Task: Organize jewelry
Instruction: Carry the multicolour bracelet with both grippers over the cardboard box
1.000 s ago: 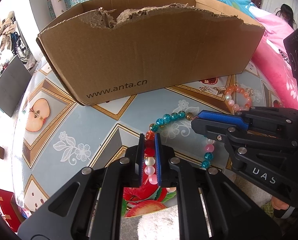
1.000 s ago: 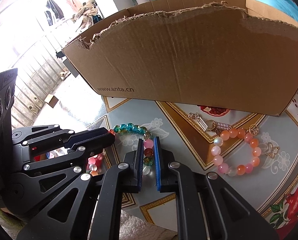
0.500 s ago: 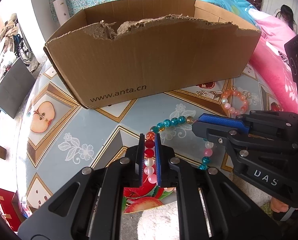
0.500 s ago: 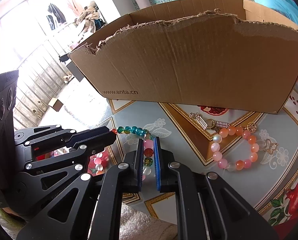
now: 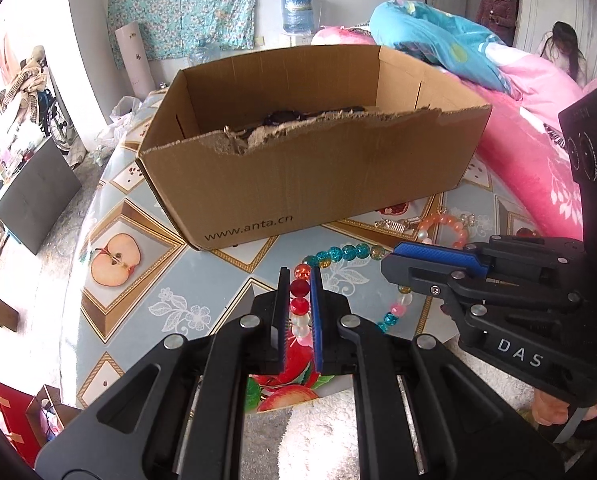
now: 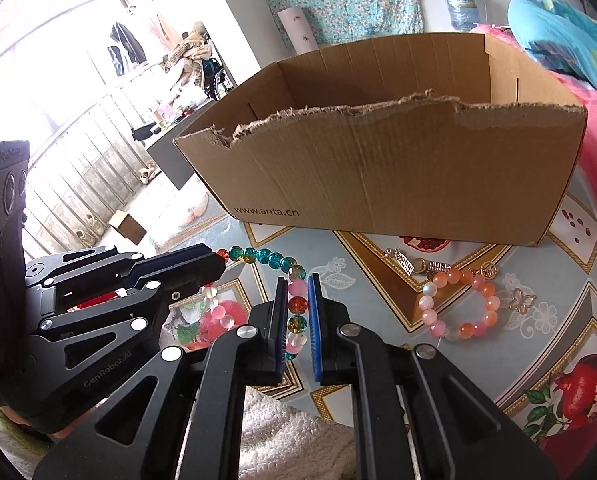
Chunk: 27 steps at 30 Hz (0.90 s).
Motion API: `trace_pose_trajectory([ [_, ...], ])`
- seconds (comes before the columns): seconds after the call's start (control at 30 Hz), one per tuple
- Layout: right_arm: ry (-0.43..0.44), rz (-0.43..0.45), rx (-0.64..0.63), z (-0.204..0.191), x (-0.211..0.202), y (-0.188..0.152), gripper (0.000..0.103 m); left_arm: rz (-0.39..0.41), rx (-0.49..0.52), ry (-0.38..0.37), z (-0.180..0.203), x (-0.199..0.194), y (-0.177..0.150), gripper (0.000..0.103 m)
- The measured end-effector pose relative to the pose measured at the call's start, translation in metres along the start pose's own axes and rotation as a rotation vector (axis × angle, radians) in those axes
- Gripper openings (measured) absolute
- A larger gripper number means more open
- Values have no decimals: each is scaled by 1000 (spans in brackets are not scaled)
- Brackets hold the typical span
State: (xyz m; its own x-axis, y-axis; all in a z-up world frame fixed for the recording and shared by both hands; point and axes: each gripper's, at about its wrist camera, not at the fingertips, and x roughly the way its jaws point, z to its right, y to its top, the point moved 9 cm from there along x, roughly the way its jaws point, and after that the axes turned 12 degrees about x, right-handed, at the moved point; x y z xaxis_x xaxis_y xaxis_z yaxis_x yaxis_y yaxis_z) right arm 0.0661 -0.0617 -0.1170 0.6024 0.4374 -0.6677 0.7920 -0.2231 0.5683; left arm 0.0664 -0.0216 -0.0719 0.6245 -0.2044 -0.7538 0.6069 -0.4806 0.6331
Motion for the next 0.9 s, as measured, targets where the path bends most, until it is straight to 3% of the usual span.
trace_pose_trajectory([
  [0.33, 47, 135, -87, -28, -61, 31, 10, 177, 19, -18, -4, -63, 55, 9],
  [0.57, 86, 228, -160, -57, -91, 81, 10, 300, 41, -5, -18, -95, 103, 9],
  [0.73, 86, 272, -197, -68, -91, 124, 10, 350, 30, -39, -32, -100, 137, 9],
  [0.9, 85, 231, -192, -61, -68, 162, 10, 356, 7, -55, -50, -81, 169, 9],
])
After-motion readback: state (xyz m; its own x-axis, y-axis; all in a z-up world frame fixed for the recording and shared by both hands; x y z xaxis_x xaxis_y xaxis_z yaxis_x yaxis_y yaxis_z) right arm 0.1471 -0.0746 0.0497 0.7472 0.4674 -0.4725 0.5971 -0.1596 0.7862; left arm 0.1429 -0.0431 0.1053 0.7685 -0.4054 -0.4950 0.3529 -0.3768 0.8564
